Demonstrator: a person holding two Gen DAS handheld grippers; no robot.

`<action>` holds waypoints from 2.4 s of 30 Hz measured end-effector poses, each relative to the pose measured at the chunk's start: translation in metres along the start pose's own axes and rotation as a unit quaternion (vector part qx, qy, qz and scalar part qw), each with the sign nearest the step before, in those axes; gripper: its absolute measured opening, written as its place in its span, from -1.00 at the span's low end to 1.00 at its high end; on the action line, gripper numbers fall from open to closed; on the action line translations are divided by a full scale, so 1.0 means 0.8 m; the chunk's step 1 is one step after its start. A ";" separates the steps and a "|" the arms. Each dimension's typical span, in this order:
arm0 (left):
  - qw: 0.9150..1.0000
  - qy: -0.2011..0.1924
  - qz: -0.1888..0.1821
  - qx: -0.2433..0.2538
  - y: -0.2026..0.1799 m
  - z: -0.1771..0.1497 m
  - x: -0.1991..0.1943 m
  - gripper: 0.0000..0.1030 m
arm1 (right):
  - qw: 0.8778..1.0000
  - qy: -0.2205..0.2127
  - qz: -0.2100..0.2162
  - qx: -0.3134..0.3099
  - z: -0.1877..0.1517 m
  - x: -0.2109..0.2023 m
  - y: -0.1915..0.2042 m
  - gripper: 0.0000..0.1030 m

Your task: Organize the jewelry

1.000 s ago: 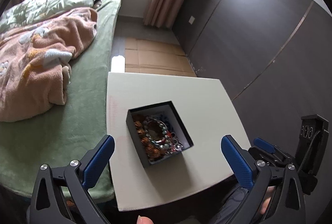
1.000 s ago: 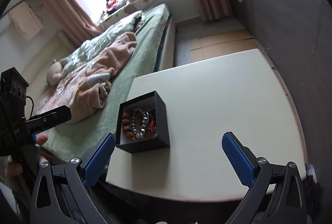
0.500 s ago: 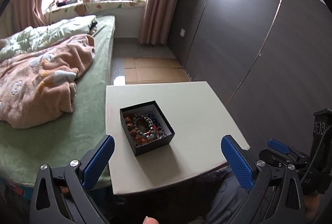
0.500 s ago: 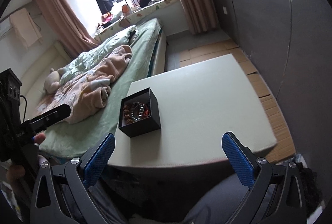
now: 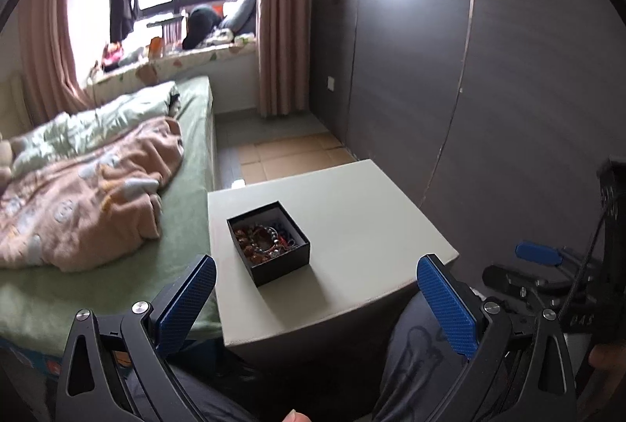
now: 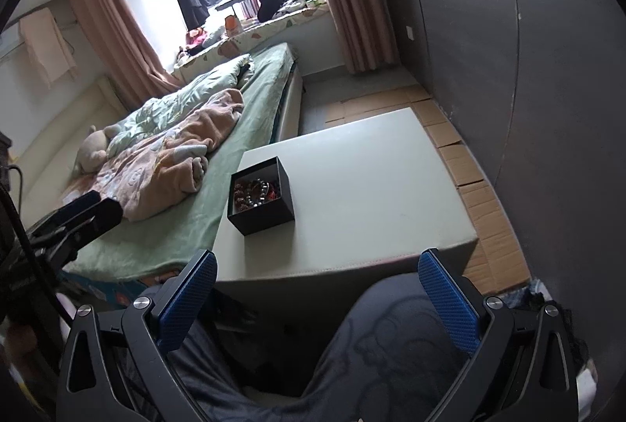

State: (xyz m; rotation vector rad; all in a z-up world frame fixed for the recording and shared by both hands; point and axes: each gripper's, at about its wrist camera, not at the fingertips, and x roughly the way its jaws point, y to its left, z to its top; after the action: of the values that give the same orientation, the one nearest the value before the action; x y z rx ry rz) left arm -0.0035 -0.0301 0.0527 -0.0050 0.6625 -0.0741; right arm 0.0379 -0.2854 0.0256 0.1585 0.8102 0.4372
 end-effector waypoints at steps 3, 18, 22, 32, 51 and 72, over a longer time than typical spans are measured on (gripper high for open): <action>1.000 -0.001 -0.003 0.009 -0.006 -0.005 -0.019 0.99 | 1.000 -0.016 -0.007 -0.005 -0.003 -0.020 0.006 1.00; 1.000 -0.015 -0.008 -0.008 0.000 -0.010 -0.038 0.99 | 1.000 -0.021 -0.010 -0.009 -0.008 -0.035 0.021 1.00; 1.000 -0.015 -0.004 -0.011 0.003 -0.011 -0.036 0.99 | 1.000 -0.020 -0.011 -0.008 -0.010 -0.035 0.018 1.00; 1.000 -0.016 -0.008 -0.012 0.003 -0.013 -0.039 0.99 | 1.000 -0.020 -0.011 -0.009 -0.014 -0.037 0.020 1.00; 0.999 -0.033 -0.009 -0.018 0.004 -0.014 -0.055 0.99 | 0.999 -0.029 -0.011 -0.007 -0.017 -0.045 0.020 1.00; 0.999 -0.036 -0.007 -0.029 0.004 -0.015 -0.062 0.99 | 0.999 -0.034 -0.008 -0.007 -0.019 -0.051 0.020 1.00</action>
State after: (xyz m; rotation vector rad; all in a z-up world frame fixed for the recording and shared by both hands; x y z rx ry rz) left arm -0.0496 -0.0228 0.0735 -0.0683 0.5916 -0.0676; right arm -0.0030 -0.2896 0.0475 0.1520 0.7410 0.4199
